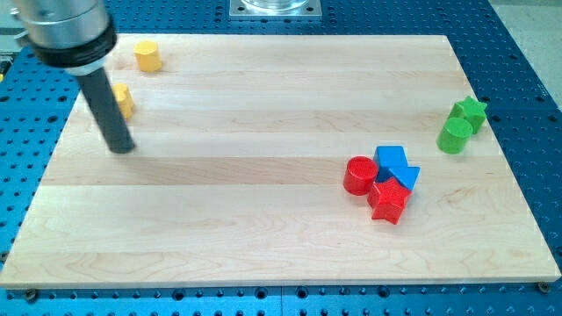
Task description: Move the heart at the bottom of the hexagon
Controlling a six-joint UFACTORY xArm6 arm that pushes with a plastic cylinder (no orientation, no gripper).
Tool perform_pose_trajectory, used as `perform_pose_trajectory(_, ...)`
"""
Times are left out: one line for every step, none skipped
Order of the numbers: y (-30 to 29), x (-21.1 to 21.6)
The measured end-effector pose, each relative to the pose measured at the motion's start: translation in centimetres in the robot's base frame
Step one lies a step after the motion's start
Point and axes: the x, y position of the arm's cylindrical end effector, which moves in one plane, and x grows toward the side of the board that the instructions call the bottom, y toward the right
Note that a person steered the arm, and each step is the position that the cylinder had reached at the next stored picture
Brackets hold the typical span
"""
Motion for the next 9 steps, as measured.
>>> perform_pose_trajectory(-1.7, -1.8)
perform_pose_trajectory(-0.2, -5.6)
perform_pose_trajectory(1.0, -9.1)
perform_pose_trajectory(1.0, -9.1)
perform_pose_trajectory(1.0, -10.0)
perform_pose_trajectory(1.0, -10.9)
perform_pose_trajectory(1.0, -11.2)
perform_pose_trajectory(1.4, -11.3)
perform_pose_trajectory(3.1, -11.9)
